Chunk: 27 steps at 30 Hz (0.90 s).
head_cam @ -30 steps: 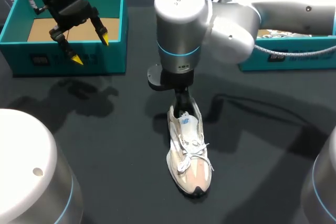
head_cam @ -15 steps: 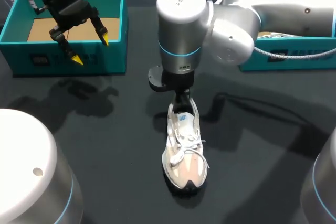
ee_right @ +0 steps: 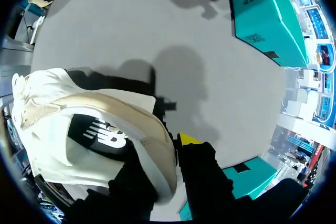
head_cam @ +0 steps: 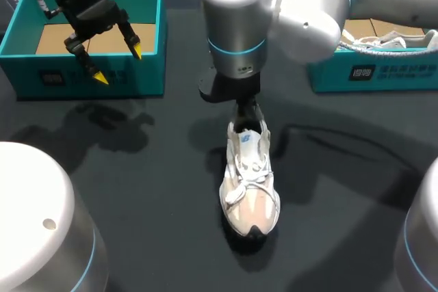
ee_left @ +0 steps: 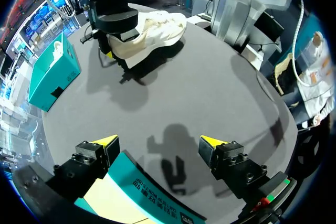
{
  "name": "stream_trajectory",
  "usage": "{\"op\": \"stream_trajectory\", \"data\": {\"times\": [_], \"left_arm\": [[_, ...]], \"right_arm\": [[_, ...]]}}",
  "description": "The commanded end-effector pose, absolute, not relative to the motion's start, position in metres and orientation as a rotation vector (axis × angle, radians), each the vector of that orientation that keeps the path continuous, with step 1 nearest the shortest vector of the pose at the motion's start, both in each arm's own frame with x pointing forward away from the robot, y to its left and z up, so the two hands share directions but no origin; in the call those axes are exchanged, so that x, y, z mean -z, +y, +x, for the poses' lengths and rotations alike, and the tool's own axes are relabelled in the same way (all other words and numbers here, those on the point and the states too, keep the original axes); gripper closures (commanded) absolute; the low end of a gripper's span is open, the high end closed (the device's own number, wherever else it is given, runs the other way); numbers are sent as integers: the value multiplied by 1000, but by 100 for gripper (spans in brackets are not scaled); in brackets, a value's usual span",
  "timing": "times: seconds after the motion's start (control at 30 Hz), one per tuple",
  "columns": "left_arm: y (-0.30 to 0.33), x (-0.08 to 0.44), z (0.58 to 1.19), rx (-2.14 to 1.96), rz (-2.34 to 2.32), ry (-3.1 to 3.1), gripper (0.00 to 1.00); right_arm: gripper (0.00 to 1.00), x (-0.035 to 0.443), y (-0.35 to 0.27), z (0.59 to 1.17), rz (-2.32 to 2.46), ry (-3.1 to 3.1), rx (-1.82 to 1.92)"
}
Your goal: Take the shoe out of the shoebox, open the shoe tongue, remove and reinsert the insole, then place the shoe into the shoebox
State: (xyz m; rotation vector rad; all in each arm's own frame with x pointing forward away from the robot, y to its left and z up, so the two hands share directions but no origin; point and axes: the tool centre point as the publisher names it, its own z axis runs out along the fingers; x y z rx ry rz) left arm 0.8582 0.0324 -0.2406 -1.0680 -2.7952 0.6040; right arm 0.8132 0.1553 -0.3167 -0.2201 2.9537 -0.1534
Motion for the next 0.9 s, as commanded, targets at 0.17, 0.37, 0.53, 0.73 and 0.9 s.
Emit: {"op": "stream_trajectory", "data": {"times": [0.17, 0.37, 0.53, 0.73, 0.9], "left_arm": [[33, 240, 858, -601, -1069, -2797, 0], [33, 240, 858, -601, -1069, -2797, 0], [33, 240, 858, -601, -1069, -2797, 0], [33, 240, 858, -601, -1069, -2797, 0], [33, 240, 858, -601, -1069, -2797, 0]], "right_arm": [[100, 215, 114, 826, -244, 2943, 139], [100, 172, 84, 852, -271, 2929, 117], [100, 154, 73, 865, -310, 2913, 64], [100, 154, 73, 865, -310, 2913, 64], [100, 154, 73, 865, -310, 2913, 64]]}}
